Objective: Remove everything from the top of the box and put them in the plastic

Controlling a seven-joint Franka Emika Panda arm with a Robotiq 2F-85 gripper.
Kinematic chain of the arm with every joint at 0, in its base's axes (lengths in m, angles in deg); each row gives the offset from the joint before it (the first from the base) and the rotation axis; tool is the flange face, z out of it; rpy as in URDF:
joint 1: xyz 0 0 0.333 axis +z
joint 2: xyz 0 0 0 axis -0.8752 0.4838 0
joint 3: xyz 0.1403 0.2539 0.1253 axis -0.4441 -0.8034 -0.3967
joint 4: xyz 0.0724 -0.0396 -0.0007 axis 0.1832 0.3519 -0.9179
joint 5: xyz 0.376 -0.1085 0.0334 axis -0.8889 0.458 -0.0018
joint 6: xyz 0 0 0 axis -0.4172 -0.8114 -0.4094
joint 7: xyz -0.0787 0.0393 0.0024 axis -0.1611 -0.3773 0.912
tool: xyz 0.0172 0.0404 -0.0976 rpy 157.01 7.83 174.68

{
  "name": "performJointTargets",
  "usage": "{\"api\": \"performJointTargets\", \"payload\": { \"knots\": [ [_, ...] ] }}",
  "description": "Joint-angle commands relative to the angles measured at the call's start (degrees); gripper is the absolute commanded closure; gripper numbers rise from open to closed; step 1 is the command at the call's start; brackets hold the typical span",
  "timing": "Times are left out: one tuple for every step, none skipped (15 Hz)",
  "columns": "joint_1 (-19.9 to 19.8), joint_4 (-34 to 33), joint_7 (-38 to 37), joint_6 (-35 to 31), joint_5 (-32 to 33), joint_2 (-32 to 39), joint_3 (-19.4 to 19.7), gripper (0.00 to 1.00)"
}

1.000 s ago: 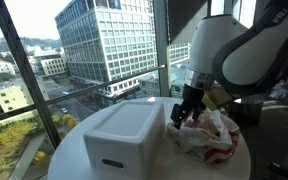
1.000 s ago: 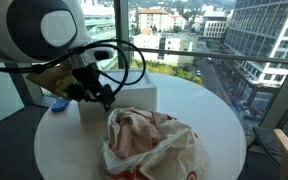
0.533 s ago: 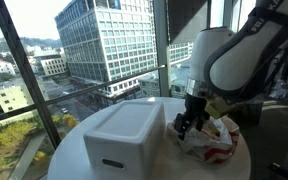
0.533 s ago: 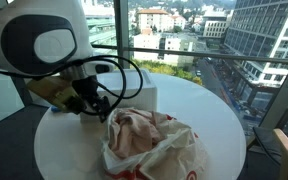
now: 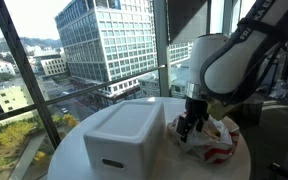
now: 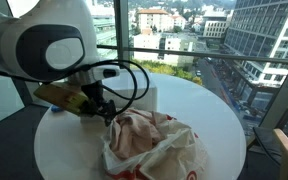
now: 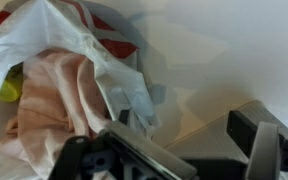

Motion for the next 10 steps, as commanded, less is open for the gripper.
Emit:
{"api": "performJointTargets", "payload": {
  "knots": [
    [-2.4, -0.2, 1.5, 0.9, 1.1, -0.3, -1.0, 0.00],
    [-2.7, -0.1, 1.3, 1.2, 1.9, -0.3, -1.1, 0.00],
    [-2.8, 0.0, 1.5, 1.7, 2.0, -0.4, -1.2, 0.00],
    [-2.9, 0.2, 1.9, 2.7, 1.8, -0.9, -1.2, 0.00],
    [-3.1, 0.3, 1.9, 3.2, 2.1, -1.0, -1.1, 0.00],
    [-3.4, 0.3, 2.3, 3.2, 2.4, -0.8, -1.0, 0.00],
    [-3.8, 0.1, 1.7, 3.5, 3.4, -0.4, -1.0, 0.00],
    [-4.0, -0.1, 1.9, 3.6, 4.0, 0.0, -1.0, 0.00],
    [-4.4, -0.2, 1.7, 4.0, 5.3, 0.3, -0.9, 0.00],
    [-5.0, -0.2, 1.6, 4.4, 7.0, 0.4, -0.9, 0.00]
  ]
}}
